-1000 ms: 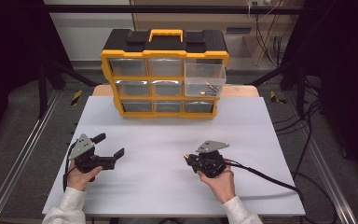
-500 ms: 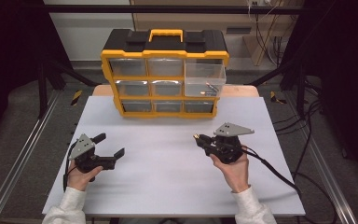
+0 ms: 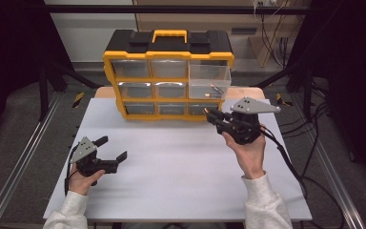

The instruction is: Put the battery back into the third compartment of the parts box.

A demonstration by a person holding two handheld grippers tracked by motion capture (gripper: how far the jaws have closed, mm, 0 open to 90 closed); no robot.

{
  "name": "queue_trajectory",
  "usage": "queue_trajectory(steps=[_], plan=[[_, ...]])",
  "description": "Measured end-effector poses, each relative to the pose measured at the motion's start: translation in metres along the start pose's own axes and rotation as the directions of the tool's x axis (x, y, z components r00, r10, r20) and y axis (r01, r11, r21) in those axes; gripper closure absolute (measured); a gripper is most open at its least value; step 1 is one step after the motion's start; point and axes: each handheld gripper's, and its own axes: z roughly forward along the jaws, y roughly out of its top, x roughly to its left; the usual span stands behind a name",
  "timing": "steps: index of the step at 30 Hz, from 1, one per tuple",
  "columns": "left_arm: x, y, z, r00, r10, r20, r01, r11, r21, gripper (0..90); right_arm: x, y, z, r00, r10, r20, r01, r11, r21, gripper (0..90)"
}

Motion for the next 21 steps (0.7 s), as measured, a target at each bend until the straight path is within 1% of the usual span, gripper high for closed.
queue_trajectory(steps=[5, 10, 12, 14, 17, 21], plan=[[0.0, 0.0, 0.0, 1.0, 0.0, 0.0, 0.0, 1.0, -0.001, 1.3, -0.004, 0.025, -0.003, 0.9996, -0.013, 0.026, 0.014, 0.999, -0.037, 77.3], [0.0, 0.0, 0.0, 1.0, -0.001, 0.001, 0.001, 1.0, -0.002, 1.3, -0.01, 0.044, 0.002, 0.998, -0.017, 0.061, 0.02, 0.998, -0.053, 77.3], [0.0, 0.0, 0.0, 1.0, 0.0, 0.0, 0.0, 1.0, -0.002, 1.3, -0.014, 0.052, 0.005, 0.9967, -0.022, 0.078, 0.027, 0.997, -0.066, 77.3], [0.0, 0.0, -0.001, 1.0, 0.001, 0.0, -0.001, 1.0, -0.002, 1.3, -0.018, 0.058, 0.009, 0.9952, -0.015, 0.096, 0.023, 0.997, -0.076, 77.3], [0.0, 0.0, -0.001, 1.0, 0.0, 0.0, 0.0, 1.0, -0.002, 1.3, -0.025, 0.066, 0.014, 0.9922, -0.017, 0.124, 0.027, 0.996, -0.081, 77.3], [0.0, 0.0, 0.0, 1.0, 0.0, 0.001, 0.0, 1.0, -0.003, 1.3, -0.037, 0.074, 0.021, 0.9877, 0.001, 0.156, 0.012, 0.996, -0.084, 77.3]])
